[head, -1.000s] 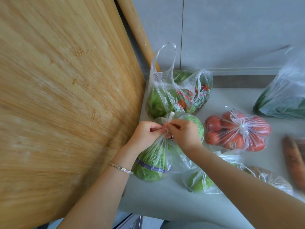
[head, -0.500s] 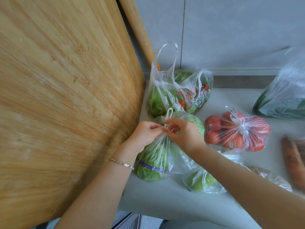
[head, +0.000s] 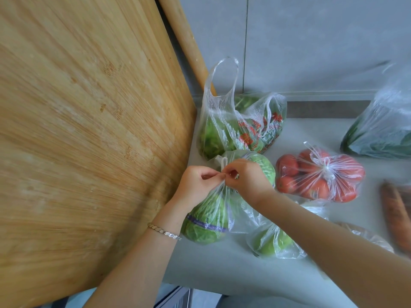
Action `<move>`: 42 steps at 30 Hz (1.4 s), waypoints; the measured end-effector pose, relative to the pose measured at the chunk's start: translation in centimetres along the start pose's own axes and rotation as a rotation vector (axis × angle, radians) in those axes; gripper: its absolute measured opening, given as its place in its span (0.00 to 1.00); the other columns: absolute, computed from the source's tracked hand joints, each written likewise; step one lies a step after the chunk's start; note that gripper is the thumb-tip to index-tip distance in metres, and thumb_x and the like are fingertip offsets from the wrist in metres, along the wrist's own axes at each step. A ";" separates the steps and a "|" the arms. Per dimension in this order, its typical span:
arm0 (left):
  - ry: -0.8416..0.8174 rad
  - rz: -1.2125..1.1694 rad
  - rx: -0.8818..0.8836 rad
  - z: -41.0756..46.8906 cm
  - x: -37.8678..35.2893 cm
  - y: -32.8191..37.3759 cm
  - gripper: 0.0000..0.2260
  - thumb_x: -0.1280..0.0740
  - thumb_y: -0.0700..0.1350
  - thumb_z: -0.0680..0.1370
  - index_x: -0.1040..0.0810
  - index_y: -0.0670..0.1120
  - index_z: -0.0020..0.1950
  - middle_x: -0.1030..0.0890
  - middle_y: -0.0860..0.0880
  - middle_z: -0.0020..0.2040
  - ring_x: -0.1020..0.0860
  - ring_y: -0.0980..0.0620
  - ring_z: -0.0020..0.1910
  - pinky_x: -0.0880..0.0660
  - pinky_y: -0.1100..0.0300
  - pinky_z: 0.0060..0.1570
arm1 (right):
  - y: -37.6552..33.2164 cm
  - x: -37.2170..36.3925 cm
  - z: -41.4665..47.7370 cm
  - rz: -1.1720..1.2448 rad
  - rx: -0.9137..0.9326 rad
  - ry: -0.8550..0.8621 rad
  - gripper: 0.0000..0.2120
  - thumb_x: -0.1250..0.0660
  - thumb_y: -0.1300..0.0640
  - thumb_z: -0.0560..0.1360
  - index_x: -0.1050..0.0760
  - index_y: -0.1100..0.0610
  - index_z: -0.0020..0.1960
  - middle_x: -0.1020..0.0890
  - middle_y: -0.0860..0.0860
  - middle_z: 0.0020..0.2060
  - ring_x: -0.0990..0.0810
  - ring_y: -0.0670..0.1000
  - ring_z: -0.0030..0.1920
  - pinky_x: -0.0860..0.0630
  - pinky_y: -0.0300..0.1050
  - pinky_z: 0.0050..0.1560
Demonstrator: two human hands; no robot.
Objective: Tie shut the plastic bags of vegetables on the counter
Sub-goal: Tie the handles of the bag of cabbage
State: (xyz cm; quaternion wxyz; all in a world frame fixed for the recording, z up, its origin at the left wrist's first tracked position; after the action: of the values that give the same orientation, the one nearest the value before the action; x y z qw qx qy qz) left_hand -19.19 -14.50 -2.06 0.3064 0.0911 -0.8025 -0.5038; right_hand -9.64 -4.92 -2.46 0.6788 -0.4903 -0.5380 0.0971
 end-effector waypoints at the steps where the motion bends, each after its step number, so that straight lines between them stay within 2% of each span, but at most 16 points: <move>1: 0.014 -0.021 -0.008 -0.1 -0.1 -0.2 0.06 0.30 0.43 0.73 0.18 0.48 0.36 0.25 0.56 0.22 0.31 0.59 0.24 0.33 0.68 0.30 | 0.0 0.1 -0.1 0.053 -0.030 0.011 0.06 0.33 0.64 0.71 0.19 0.62 0.46 0.19 0.55 0.37 0.24 0.48 0.35 0.27 0.35 0.37; 2: 0.020 -0.032 -0.022 -0.3 -0.1 -0.2 0.06 0.31 0.42 0.74 0.18 0.47 0.37 0.25 0.56 0.22 0.31 0.60 0.24 0.34 0.69 0.29 | 0.1 0.1 -0.1 0.111 -0.063 0.022 0.05 0.32 0.63 0.71 0.18 0.61 0.46 0.21 0.51 0.33 0.26 0.42 0.31 0.29 0.30 0.32; 5: 0.041 0.004 -0.090 -0.6 -0.3 -0.1 0.05 0.32 0.41 0.74 0.17 0.42 0.41 0.24 0.58 0.22 0.30 0.63 0.21 0.35 0.74 0.27 | 0.5 0.1 -0.1 0.249 -0.148 0.058 0.03 0.29 0.62 0.69 0.18 0.59 0.42 0.26 0.41 0.21 0.29 0.38 0.23 0.34 0.27 0.25; 7: 0.052 0.068 -0.140 -0.6 -0.4 0.1 0.06 0.32 0.41 0.75 0.17 0.40 0.42 0.25 0.57 0.24 0.28 0.64 0.23 0.35 0.74 0.28 | 0.6 0.3 0.1 0.297 -0.168 0.050 0.04 0.28 0.62 0.68 0.21 0.55 0.38 0.25 0.38 0.20 0.30 0.38 0.22 0.36 0.27 0.24; 10: 0.035 0.136 -0.210 -0.4 -0.3 0.4 0.06 0.32 0.41 0.74 0.18 0.39 0.41 0.24 0.55 0.28 0.26 0.64 0.26 0.31 0.72 0.30 | 0.6 0.8 0.5 0.372 -0.177 -0.030 0.13 0.27 0.63 0.67 0.29 0.51 0.33 0.24 0.42 0.24 0.31 0.39 0.21 0.34 0.28 0.25; 12: 0.012 0.148 -0.249 -0.3 -0.3 0.3 0.06 0.32 0.40 0.75 0.19 0.38 0.43 0.22 0.45 0.33 0.26 0.59 0.26 0.27 0.64 0.31 | 0.7 1.3 0.7 0.389 -0.174 -0.118 0.15 0.29 0.66 0.68 0.33 0.53 0.33 0.26 0.42 0.18 0.33 0.40 0.19 0.35 0.28 0.24; 14: -0.007 0.176 -0.288 -0.3 -0.3 0.2 0.07 0.33 0.40 0.75 0.19 0.37 0.45 0.22 0.43 0.37 0.25 0.53 0.27 0.25 0.61 0.31 | 0.9 1.7 0.8 0.402 -0.185 -0.173 0.16 0.30 0.68 0.68 0.36 0.54 0.33 0.27 0.43 0.16 0.35 0.40 0.18 0.37 0.26 0.23; 18: 0.008 0.167 -0.355 -0.2 -0.3 -0.1 0.06 0.34 0.38 0.75 0.19 0.37 0.48 0.24 0.51 0.38 0.25 0.58 0.29 0.27 0.67 0.27 | 1.5 1.3 0.9 0.637 -0.289 -0.234 0.20 0.34 0.71 0.69 0.40 0.53 0.30 0.31 0.46 0.21 0.37 0.43 0.21 0.37 0.31 0.22; 22: 0.090 0.251 -0.444 -0.2 -1.1 -0.7 0.05 0.33 0.37 0.74 0.19 0.36 0.47 0.23 0.50 0.40 0.26 0.63 0.36 0.30 0.74 0.37 | 2.8 1.0 0.8 0.902 -0.409 -0.346 0.21 0.36 0.71 0.72 0.37 0.54 0.27 0.35 0.45 0.19 0.40 0.43 0.20 0.43 0.32 0.21; 25: 0.129 0.080 -0.176 -0.1 -2.0 -0.9 0.05 0.34 0.38 0.75 0.20 0.37 0.47 0.23 0.50 0.39 0.25 0.59 0.38 0.30 0.72 0.39 | 2.5 1.4 0.2 0.627 -0.270 -0.295 0.09 0.31 0.68 0.70 0.21 0.56 0.37 0.25 0.43 0.21 0.34 0.40 0.19 0.37 0.29 0.22; 29: -0.029 -0.164 0.146 0.4 -1.8 -1.0 0.06 0.38 0.39 0.78 0.21 0.43 0.45 0.27 0.48 0.34 0.31 0.57 0.30 0.36 0.71 0.30 | 1.9 1.4 -0.1 0.169 0.132 -0.037 0.06 0.29 0.61 0.70 0.17 0.55 0.46 0.19 0.42 0.28 0.32 0.40 0.20 0.34 0.28 0.24; 31: -0.056 -0.227 0.191 0.4 -1.5 -0.5 0.05 0.37 0.39 0.77 0.22 0.43 0.44 0.29 0.47 0.33 0.31 0.60 0.26 0.36 0.73 0.28 | 1.9 1.2 -0.3 -0.077 0.379 0.055 0.07 0.30 0.59 0.68 0.16 0.53 0.45 0.18 0.49 0.33 0.29 0.40 0.25 0.28 0.35 0.26; 33: -0.064 -0.250 0.213 0.4 -1.4 -0.2 0.05 0.37 0.38 0.77 0.22 0.42 0.44 0.27 0.49 0.33 0.29 0.63 0.27 0.33 0.75 0.29 | 1.9 1.2 -0.3 -0.226 0.506 0.126 0.06 0.30 0.57 0.66 0.16 0.52 0.42 0.18 0.49 0.33 0.22 0.48 0.26 0.25 0.39 0.23; 36: -0.066 -0.241 0.242 0.3 -1.4 0.0 0.06 0.35 0.38 0.76 0.21 0.45 0.41 0.23 0.50 0.36 0.26 0.59 0.36 0.30 0.72 0.36 | 1.2 1.6 -0.3 -0.388 0.622 0.166 0.02 0.28 0.60 0.64 0.17 0.54 0.34 0.19 0.51 0.32 0.23 0.52 0.23 0.27 0.40 0.18; 40: -0.053 -0.200 0.230 0.0 -1.4 0.6 0.06 0.35 0.37 0.76 0.20 0.37 0.50 0.24 0.49 0.34 0.26 0.65 0.26 0.34 0.77 0.26 | 0.8 1.6 0.1 -0.556 0.689 0.163 0.09 0.22 0.61 0.56 0.22 0.56 0.30 0.21 0.51 0.31 0.25 0.51 0.24 0.32 0.36 0.15; 42: -0.030 -0.155 0.213 -0.2 -1.3 0.9 0.05 0.34 0.38 0.75 0.19 0.39 0.47 0.25 0.46 0.34 0.27 0.63 0.26 0.34 0.77 0.25 | 0.7 1.2 -0.1 -0.609 0.706 0.135 0.11 0.22 0.60 0.53 0.24 0.56 0.30 0.23 0.50 0.29 0.25 0.50 0.24 0.34 0.34 0.15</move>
State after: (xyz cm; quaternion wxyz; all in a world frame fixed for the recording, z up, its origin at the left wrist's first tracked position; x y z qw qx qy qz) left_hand -17.88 -13.64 -1.80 0.2428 0.1774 -0.8466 -0.4392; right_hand -8.83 -3.81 -2.19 0.8352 -0.0546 -0.5459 0.0385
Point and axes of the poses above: each hand's wrist, its own z-axis towards the middle knuckle, its own x-axis out of the back of the hand, y = z × x, the point moved 2 cm from there along z, towards the middle knuckle
